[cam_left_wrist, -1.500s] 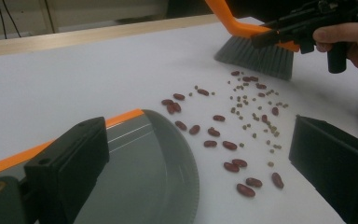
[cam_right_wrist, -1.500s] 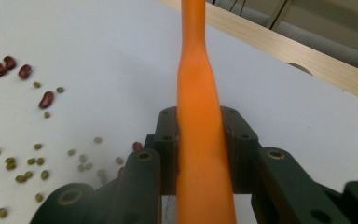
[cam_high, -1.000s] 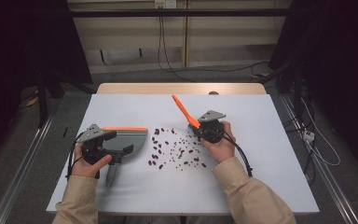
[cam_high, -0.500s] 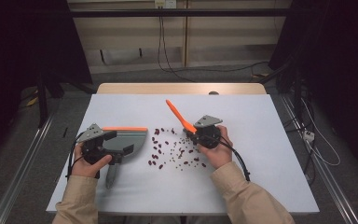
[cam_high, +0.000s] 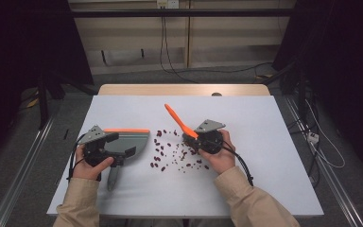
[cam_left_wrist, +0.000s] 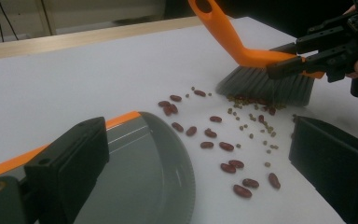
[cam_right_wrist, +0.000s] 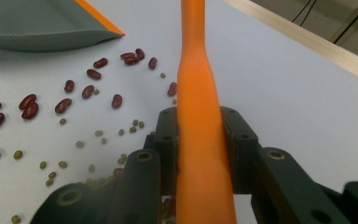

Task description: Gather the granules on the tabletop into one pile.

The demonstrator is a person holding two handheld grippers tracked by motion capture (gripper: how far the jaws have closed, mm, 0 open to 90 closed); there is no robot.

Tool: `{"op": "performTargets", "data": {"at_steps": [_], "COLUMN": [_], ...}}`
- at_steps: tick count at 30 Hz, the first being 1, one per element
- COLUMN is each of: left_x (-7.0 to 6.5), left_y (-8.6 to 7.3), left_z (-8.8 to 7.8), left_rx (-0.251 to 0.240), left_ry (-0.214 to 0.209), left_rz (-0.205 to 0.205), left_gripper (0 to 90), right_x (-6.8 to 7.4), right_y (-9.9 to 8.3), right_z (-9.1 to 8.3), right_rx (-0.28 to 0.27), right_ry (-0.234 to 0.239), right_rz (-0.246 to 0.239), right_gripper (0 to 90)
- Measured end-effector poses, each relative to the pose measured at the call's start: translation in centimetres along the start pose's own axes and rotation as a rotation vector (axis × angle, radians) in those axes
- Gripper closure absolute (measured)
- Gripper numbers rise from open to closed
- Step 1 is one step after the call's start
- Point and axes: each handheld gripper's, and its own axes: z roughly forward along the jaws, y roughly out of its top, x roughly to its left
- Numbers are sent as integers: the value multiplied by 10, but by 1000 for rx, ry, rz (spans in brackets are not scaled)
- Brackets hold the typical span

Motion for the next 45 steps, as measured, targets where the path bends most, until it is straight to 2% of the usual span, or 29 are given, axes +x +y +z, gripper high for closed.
{"op": "performTargets", "data": {"at_steps": [3, 6, 10, 15, 23, 28, 31, 32, 34, 37, 40, 45], "left_x": [0, 0, 1, 2, 6, 9, 10, 11, 12, 14, 14, 12], "left_y": [0, 0, 0, 0, -5, -8, -10, -10, -11, -12, -12, -11], "left_z": [0, 0, 0, -2, -9, -14, -17, -18, -20, -22, -23, -23], "left_rx": [-4, -3, -6, -1, 3, 4, 1, 2, -1, -3, -6, -8], "left_ry": [-3, -5, -4, -1, 23, 41, 50, 54, 58, 65, 64, 65], "left_rz": [-2, 0, -6, -10, -29, -38, -48, -45, -52, -57, -53, -49], "left_gripper": [46, 46, 46, 46, 46, 46, 46, 46, 46, 46, 46, 46], "right_x": [-8, -18, -30, -43, -52, -48, -43, -41, -36, -27, -22, -12], "right_y": [1, 2, 6, 13, 36, 46, 44, 43, 43, 42, 40, 31], "right_z": [-4, -7, -1, 15, 56, 76, 86, 87, 85, 79, 72, 55], "right_rx": [-29, -47, -54, -66, -105, -110, -85, -88, -76, -59, -54, -44], "right_ry": [5, -1, -1, 11, 87, 120, 143, 166, 171, 209, 237, 254], "right_rz": [41, 53, 45, 40, -14, -61, -98, -97, -135, -186, -194, -238], "right_gripper": [713, 713, 713, 713, 714, 713, 713, 713, 713, 712, 712, 712]}}
